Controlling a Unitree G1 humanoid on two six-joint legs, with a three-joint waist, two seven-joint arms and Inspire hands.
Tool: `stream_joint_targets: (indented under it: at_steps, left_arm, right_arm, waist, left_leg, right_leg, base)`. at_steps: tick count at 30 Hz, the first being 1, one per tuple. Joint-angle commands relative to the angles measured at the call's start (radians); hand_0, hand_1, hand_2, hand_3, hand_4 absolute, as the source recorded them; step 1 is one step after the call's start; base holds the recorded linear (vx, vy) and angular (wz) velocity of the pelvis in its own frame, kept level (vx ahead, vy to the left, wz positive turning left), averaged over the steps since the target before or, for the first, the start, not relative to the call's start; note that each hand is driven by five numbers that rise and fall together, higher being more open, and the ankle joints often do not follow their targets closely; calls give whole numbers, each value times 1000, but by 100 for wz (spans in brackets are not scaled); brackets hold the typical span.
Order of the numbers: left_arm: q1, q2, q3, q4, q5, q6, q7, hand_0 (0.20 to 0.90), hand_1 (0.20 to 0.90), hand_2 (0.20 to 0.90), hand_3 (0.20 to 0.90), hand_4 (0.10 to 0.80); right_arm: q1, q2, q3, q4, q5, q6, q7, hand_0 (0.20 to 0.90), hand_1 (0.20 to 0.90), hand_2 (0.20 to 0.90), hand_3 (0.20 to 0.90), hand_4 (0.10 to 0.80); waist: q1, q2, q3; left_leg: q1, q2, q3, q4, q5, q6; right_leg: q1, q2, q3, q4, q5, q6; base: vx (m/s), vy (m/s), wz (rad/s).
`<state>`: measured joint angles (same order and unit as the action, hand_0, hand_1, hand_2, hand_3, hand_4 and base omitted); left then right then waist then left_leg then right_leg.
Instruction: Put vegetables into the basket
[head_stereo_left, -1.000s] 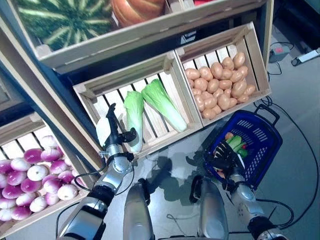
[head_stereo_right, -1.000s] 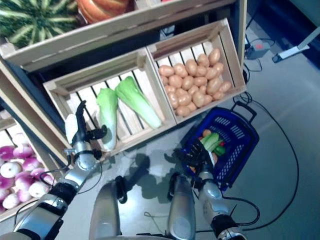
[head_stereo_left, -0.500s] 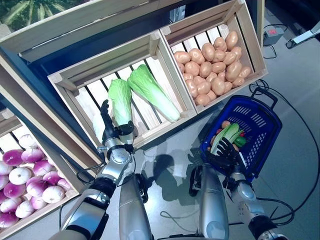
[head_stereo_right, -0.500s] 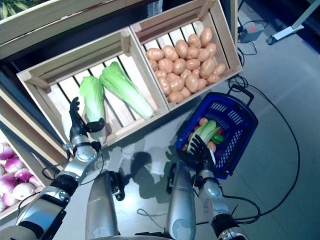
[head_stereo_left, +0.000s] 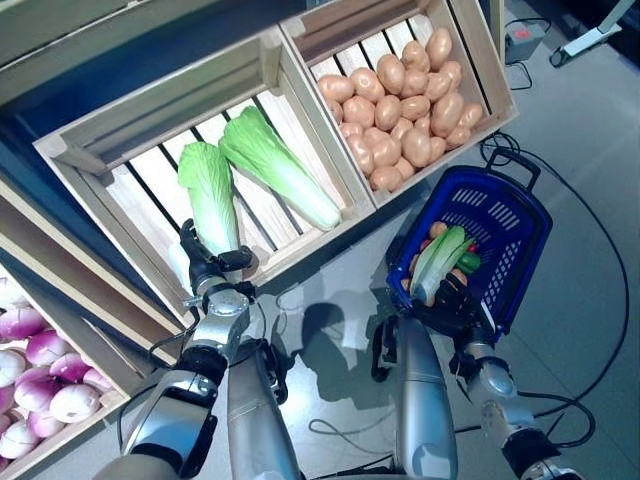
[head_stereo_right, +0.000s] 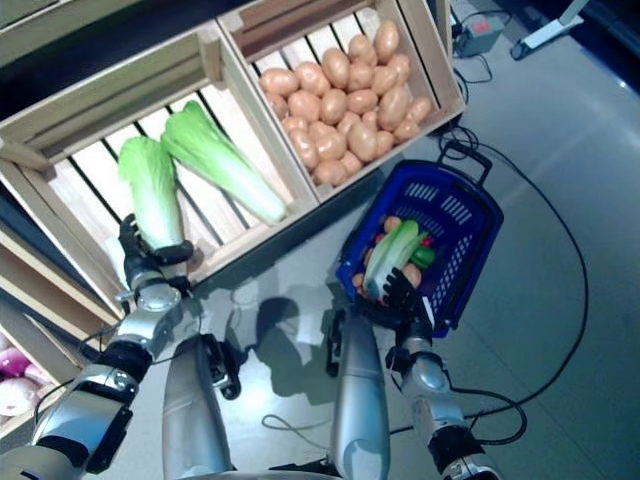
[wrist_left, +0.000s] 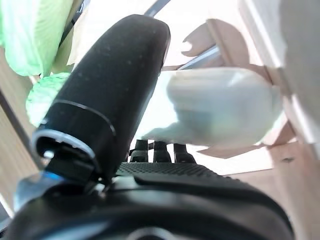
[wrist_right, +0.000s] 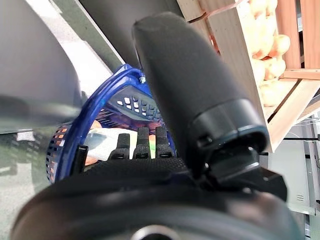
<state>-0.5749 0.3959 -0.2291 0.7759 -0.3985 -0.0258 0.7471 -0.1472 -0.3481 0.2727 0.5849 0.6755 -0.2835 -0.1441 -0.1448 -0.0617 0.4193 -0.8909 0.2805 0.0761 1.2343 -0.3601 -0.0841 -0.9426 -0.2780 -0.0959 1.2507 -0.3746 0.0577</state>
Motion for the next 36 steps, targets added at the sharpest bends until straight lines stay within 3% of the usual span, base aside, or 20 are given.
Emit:
stream_joint_targets:
  at_steps: [1, 8, 16, 17, 18, 29, 36]
  left_arm:
    - [-81, 19, -25, 67, -37, 19, -25, 900, 900, 900, 900, 800]
    - [-92, -11, -33, 162, -152, 97, -88, 900, 900, 900, 900, 800]
    - [-131, 45, -33, 215, -215, 177, -179, 900, 900, 900, 900, 800]
    - [-135, 53, -30, 222, -222, 172, -191, 818, 818, 818, 818, 745]
    - [-141, 66, -25, 226, -228, 150, -198, 300, 300, 300, 300, 400]
    - [-104, 76, 5, 189, -220, 26, -197, 300, 300, 300, 300, 400]
    - [-9, 59, 38, 117, -278, -45, -257, 300, 300, 300, 300, 400]
  right_arm:
    - [-10, -30, -49, -76, -11, -60, -41, 900, 900, 900, 900, 800]
    - [-53, -22, -31, -68, 7, -60, -52, 900, 900, 900, 900, 800]
    - [-77, -48, -43, -82, 27, -53, -66, 900, 900, 900, 900, 800]
    - [-79, -51, -47, -86, 30, -54, -65, 900, 900, 900, 900, 800]
    - [-82, -55, -53, -91, 30, -60, -62, 900, 900, 900, 900, 800]
    - [-72, -30, -48, -118, 21, -88, -23, 900, 900, 900, 900, 800]
    - [-24, -16, -49, -137, 2, -105, -4, 900, 900, 900, 900, 800]
  waist:
    - [-3, 5, -57]
    - [-8, 4, -48]
    - [-15, 0, -47]
    - [-16, 0, -47]
    - [-16, 1, -48]
    - [-17, 17, -80]
    - [-11, 35, -114]
  left_leg:
    - [14, 20, -15, 2, -81, -21]
    - [-29, 20, -15, 41, -93, -19]
    - [-74, 36, -23, 79, -102, -22]
    - [-77, 36, -23, 81, -103, -21]
    - [-78, 36, -22, 82, -105, -19]
    - [2, 38, -5, 19, -94, -4]
    - [188, 46, 50, -190, -26, 8]
  right_leg:
    - [40, -41, 37, -19, -26, 82]
    - [-4, -39, 43, 14, -28, 80]
    - [-47, -36, 49, 59, -41, 79]
    - [-49, -35, 49, 60, -42, 79]
    - [-52, -34, 49, 60, -42, 78]
    - [23, -35, 43, 8, -46, 72]
    - [196, -43, 35, -171, -4, 66]
  base:
    - [-35, 16, -3]
    - [-19, 10, -4]
    - [-4, -2, -2]
    - [-24, 10, 10]
    - [-22, 7, 18]
    - [34, 1, -5]
    - [61, 19, -4]
